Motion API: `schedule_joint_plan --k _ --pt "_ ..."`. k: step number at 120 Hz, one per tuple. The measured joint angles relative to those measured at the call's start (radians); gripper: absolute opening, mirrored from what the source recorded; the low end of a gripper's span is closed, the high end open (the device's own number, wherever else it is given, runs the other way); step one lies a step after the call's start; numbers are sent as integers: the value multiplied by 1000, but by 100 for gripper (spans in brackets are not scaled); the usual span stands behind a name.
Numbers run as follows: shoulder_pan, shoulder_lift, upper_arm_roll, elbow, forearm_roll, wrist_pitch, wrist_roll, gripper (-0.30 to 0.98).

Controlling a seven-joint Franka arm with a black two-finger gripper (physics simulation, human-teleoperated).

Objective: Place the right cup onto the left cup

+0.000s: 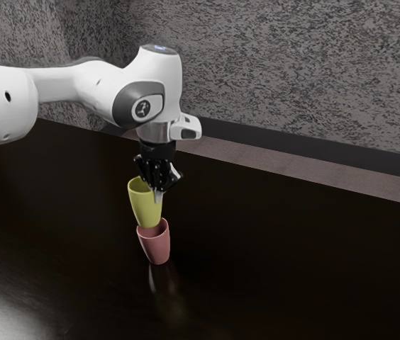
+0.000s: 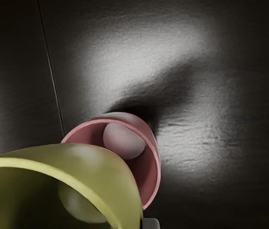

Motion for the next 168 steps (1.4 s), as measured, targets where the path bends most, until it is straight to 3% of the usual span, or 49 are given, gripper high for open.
schedule_joint_plan --k 89,124,168 --pt "3 48 0 -37 -29 74 -15 -9" --pt "-1 48 -7 -37 -42 77 -33 39" --pt "-11 -28 -20 -36 -42 51 -68 60"
